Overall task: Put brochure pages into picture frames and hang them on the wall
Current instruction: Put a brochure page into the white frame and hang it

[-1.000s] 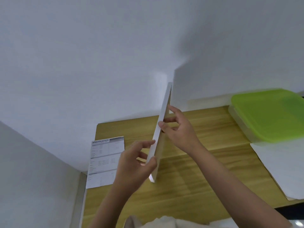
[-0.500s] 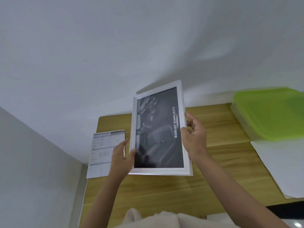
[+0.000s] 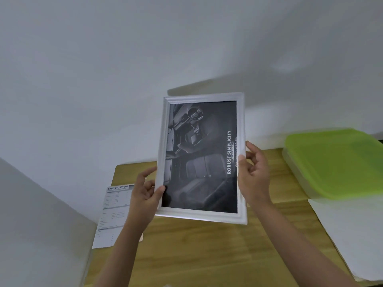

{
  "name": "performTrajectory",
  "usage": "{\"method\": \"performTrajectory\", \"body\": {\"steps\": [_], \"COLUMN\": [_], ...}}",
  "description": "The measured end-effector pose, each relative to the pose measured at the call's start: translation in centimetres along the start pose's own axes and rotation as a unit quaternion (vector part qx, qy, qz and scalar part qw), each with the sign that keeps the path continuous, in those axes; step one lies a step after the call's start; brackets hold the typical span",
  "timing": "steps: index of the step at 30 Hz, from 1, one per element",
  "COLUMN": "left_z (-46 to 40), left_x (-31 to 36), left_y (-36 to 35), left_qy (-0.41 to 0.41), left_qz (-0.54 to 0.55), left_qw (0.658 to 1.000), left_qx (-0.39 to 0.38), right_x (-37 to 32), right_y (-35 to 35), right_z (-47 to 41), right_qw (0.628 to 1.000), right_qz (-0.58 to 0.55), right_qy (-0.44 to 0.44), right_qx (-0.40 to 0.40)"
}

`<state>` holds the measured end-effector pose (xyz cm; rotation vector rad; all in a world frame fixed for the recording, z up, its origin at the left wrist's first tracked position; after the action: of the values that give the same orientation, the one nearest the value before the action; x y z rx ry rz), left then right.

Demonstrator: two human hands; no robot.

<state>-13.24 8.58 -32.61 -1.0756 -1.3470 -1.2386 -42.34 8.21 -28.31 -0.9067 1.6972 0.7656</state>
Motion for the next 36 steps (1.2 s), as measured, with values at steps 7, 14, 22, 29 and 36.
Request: {"method": "performTrajectory", "body": {"steps": [7, 14, 22, 29, 36], "left_z": [-4.5, -7.8, -10.3, -12.0, -13.4], "left_x": [10.0, 20.1, 29.3, 32.6, 31.5], "left_y": [-4.1, -7.3, -8.4, -8.5, -8.9], "left_qy": [-0.105, -0.215, -0.315, -0.332, -0.321], "left_qz": [0.019, 0.019, 0.026, 0.004, 0.003], "left_qw": [0.994, 0.973, 0.939, 0.929, 0.933], "left_qx": [0.027, 0.075, 0.134, 0.16, 0.164], "right_x": [-5.8, -14.4, -23.5, -25.7, -24.6], "right_y": [2.3, 4.4, 4.7, 3.7, 2.9], "right_z": [-9.3, -17.3, -24.2, -27.3, -28.5], "right_qw": [0.995, 0.974, 0.938, 0.931, 0.931], "right_qz": [-0.043, -0.09, -0.141, -0.159, -0.163], "right_qy": [0.087, 0.205, 0.318, 0.329, 0.326], "right_qx": [0.017, 0.029, 0.008, -0.006, -0.016]}}
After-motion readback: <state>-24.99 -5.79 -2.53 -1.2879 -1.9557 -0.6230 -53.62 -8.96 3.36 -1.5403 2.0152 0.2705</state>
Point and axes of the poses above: each hand's wrist, its own z-axis away from the middle knuckle, its own y-axis out of the back of the hand, x = y × z, the point moved 8 cm from there along -z, towards the middle knuckle, and after that the axes turned 1 degree about x, right-handed, at the moved point
